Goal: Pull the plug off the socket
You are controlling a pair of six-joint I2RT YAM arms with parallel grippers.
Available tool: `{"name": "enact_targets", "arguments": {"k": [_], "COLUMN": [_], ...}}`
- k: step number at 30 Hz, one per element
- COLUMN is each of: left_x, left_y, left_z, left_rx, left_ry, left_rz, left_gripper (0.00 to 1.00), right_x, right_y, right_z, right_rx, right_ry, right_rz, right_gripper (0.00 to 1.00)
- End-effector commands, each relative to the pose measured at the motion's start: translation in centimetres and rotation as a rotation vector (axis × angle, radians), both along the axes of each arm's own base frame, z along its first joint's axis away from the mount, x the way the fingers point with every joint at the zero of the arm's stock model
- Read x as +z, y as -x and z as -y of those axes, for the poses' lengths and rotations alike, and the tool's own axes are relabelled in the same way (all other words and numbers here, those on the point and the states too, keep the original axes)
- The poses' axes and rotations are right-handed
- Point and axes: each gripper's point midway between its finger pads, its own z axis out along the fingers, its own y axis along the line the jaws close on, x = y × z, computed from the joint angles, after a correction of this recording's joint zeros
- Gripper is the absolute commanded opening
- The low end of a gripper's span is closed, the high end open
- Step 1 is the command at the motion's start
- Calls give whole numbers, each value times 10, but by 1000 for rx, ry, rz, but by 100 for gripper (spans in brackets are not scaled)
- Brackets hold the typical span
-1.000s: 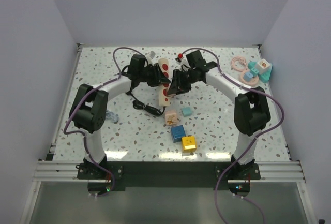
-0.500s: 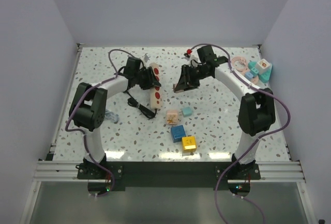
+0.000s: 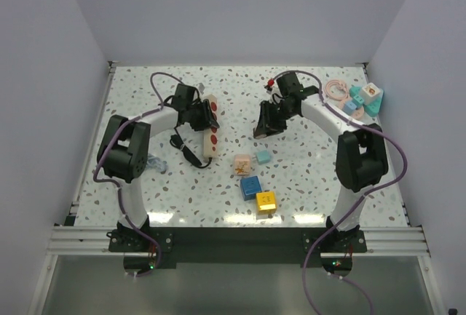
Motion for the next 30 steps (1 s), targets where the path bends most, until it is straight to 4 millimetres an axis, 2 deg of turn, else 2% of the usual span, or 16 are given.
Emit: {"name": "enact_targets", "arguments": {"k": [1,2,6,10,15,21,22,24,28,30], "left_x": [55,54,51,53,47,38,36,33,27,25], "left_y": [-12,-12,-6,-5,-3,-1,-2,2,6,11], "left_z": [12,11,4,-13,-35,-67,-77,-89,-128,-141], "left_rx": [-47,-44,-39,-5,40,126,157,196,314,352], "left_ry": [77,75,70,60,49,9,1,-17,-68,-82], "left_rz": [153,152,142,147,136,110,104,92,75,65], "left_gripper": [0,0,0,0,0,0,0,0,0,0], "right_x": [-18,-28,-45,-55,-74,-87,-92,-93,-101,-102], "right_y": [-8,-12,-19,-21,-21,-2,6,14,33,39], "right_z": [13,12,6,4,4,15,17,19,26,27], "right_rx": [-102,-118,-128,-136,-148,-150,-145,-141,-138,-135], "right_ry": [56,58,42,26,25,57,63,61,72,77], "right_rz": [12,1,-13,-17,-40,-78,-98,-106,-136,-147], "right_gripper": [0,0,0,0,7,19,25,28,37,38]}}
